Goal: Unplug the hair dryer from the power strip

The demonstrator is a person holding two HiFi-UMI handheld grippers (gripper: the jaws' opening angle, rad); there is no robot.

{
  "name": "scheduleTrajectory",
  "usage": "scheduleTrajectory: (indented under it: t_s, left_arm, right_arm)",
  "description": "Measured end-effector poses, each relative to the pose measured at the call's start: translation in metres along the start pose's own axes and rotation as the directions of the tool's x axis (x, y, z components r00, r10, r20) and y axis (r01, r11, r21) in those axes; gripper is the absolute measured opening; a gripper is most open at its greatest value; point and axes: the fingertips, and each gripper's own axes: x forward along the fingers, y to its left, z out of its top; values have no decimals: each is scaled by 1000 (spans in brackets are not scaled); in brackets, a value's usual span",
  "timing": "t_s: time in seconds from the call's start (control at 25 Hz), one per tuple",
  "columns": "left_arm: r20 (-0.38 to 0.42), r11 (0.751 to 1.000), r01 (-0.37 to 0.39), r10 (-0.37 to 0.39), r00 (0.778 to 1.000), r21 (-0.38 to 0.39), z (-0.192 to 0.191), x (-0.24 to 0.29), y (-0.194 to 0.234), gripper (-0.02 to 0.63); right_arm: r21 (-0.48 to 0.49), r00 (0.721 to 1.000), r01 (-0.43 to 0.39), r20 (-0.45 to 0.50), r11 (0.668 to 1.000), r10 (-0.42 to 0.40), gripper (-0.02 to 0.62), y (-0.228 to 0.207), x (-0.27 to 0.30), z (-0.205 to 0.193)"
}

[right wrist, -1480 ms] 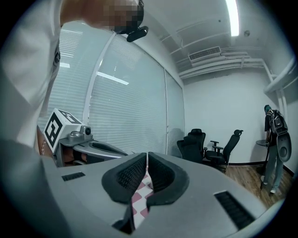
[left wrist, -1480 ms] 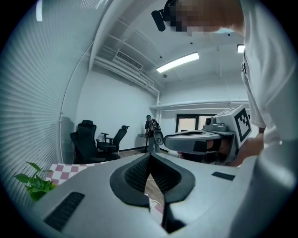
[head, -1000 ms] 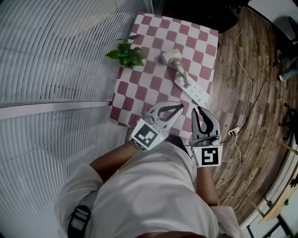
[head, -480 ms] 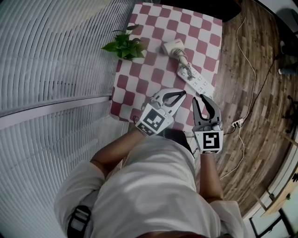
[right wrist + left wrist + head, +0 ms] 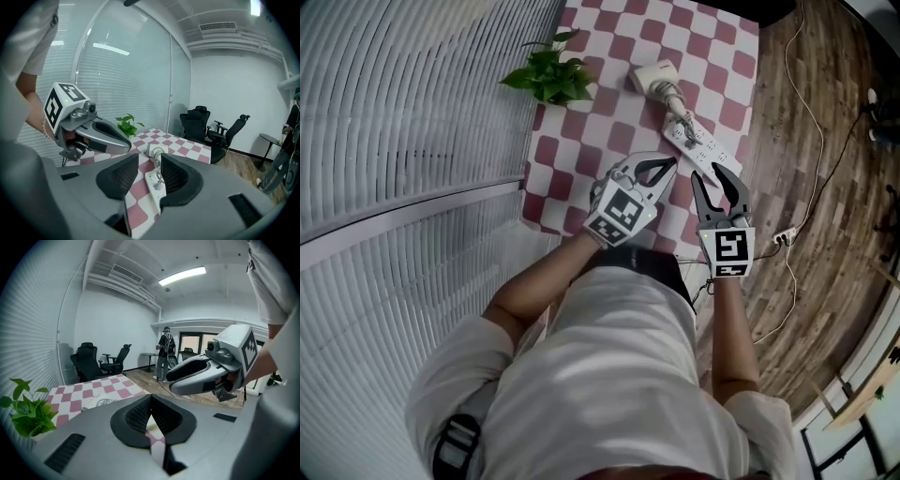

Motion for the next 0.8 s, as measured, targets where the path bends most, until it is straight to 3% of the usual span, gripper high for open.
scheduleTrajectory:
  t_s: [0.8]
  left_arm:
    - [-192,1000,24,-23,981,3,-79,82,29,31]
  right_arm:
    - [-3,983,-67,-174,998,65,167,-24,81,-86]
